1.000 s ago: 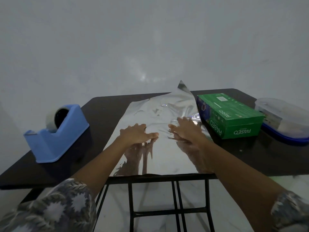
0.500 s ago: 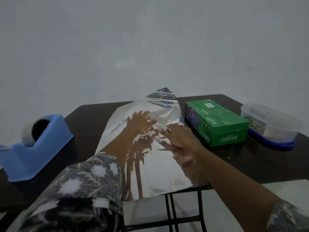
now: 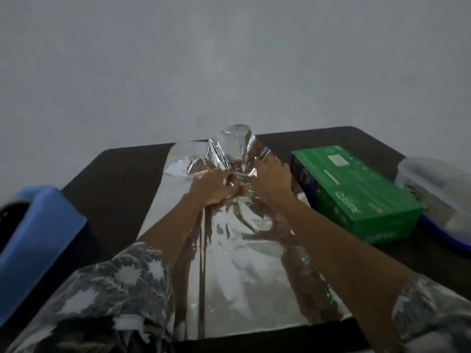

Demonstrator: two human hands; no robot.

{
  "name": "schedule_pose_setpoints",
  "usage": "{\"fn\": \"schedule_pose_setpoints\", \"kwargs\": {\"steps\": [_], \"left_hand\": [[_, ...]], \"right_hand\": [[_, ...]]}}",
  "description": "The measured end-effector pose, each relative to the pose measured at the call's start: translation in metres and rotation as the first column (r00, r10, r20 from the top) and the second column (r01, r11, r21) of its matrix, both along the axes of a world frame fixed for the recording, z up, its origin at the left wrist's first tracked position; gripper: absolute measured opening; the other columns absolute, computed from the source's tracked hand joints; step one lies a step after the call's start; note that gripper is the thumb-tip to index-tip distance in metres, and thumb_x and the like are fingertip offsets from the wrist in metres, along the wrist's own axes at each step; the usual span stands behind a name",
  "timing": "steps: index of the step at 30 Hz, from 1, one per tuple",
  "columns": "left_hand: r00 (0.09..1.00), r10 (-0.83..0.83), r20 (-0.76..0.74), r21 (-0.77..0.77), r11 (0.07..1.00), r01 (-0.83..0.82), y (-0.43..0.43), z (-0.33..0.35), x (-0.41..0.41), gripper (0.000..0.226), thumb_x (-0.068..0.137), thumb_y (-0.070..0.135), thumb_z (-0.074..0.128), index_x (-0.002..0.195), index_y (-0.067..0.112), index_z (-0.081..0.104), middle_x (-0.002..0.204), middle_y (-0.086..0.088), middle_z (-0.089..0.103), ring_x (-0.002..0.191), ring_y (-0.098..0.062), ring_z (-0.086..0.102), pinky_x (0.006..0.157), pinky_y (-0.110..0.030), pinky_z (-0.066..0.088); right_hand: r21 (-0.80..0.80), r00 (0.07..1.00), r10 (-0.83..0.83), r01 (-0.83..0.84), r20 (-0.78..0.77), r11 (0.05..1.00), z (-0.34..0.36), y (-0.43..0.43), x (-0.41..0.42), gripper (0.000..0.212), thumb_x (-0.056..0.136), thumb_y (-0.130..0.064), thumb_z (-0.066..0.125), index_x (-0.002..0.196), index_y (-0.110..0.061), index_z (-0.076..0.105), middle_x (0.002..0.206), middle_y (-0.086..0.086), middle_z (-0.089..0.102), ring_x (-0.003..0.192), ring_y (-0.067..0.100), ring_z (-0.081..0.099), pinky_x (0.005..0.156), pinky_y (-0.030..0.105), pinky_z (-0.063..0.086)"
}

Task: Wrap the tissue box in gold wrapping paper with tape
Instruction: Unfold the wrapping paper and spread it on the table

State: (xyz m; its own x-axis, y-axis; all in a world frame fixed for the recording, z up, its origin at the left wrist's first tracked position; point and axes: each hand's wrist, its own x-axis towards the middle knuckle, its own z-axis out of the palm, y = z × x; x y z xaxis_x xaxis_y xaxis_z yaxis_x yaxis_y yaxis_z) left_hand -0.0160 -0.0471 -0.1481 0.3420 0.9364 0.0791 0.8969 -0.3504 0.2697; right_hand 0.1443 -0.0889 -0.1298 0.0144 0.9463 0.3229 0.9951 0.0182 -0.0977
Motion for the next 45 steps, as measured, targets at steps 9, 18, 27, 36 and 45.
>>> {"fn": "schedule_pose_setpoints", "kwargs": {"steps": [9,18,27,36,45], "left_hand": [[0.993,0.120,0.021,-0.023,0.993,-0.120,0.027,0.022,-0.017,0.067,0.075,0.077,0.042,0.117,0.027,0.055,0.107,-0.001,0.061,0.105,-0.025,0.059,0.096,-0.042,0.043],[0.986,0.141,0.090,-0.009,0.990,-0.140,0.044,0.002,-0.023,0.070,0.085,0.069,0.041,0.140,0.026,0.039,0.149,0.000,0.038,0.139,-0.022,0.030,0.114,-0.050,0.016],[0.998,-0.063,-0.030,0.009,0.998,0.063,0.019,-0.006,-0.021,0.059,0.090,0.063,0.039,0.133,0.024,0.046,0.140,0.004,0.045,0.133,-0.020,0.037,0.109,-0.046,0.023],[0.995,-0.048,-0.091,0.053,0.997,0.053,0.016,-0.011,-0.019,0.061,0.093,0.063,0.028,0.143,0.028,0.033,0.155,0.001,0.026,0.144,-0.023,0.020,0.114,-0.051,0.009],[0.936,0.056,0.348,-0.132,0.991,-0.011,-0.002,0.021,-0.024,0.062,0.092,0.055,0.043,0.145,0.024,0.033,0.153,0.002,0.029,0.134,-0.013,0.034,0.109,-0.018,0.026]], "right_hand": [[-0.122,0.965,-0.263,0.262,0.008,0.957,-0.006,0.028,0.007,0.034,0.093,-0.022,0.044,0.125,-0.012,0.051,0.127,0.009,0.052,0.117,0.024,0.049,0.094,0.032,0.037],[-0.207,0.983,-0.037,-0.001,-0.182,0.978,-0.036,0.028,-0.004,0.055,0.097,-0.047,0.032,0.142,-0.016,0.035,0.150,0.007,0.033,0.139,0.024,0.026,0.111,0.045,0.016],[-0.223,0.959,-0.142,0.087,-0.244,0.971,-0.012,0.064,0.005,0.047,0.095,-0.040,0.042,0.128,-0.008,0.050,0.136,0.017,0.047,0.127,0.034,0.041,0.108,0.046,0.031],[-0.188,0.960,-0.143,0.099,-0.239,0.977,-0.016,0.076,0.008,0.057,0.100,-0.044,0.025,0.147,-0.012,0.027,0.156,0.010,0.018,0.145,0.025,0.009,0.116,0.047,0.002],[-0.402,0.944,-0.091,-0.047,-0.317,0.914,-0.002,0.022,-0.006,0.036,0.092,-0.036,0.048,0.117,-0.015,0.062,0.134,0.010,0.054,0.129,0.030,0.044,0.111,0.045,0.022]]}}
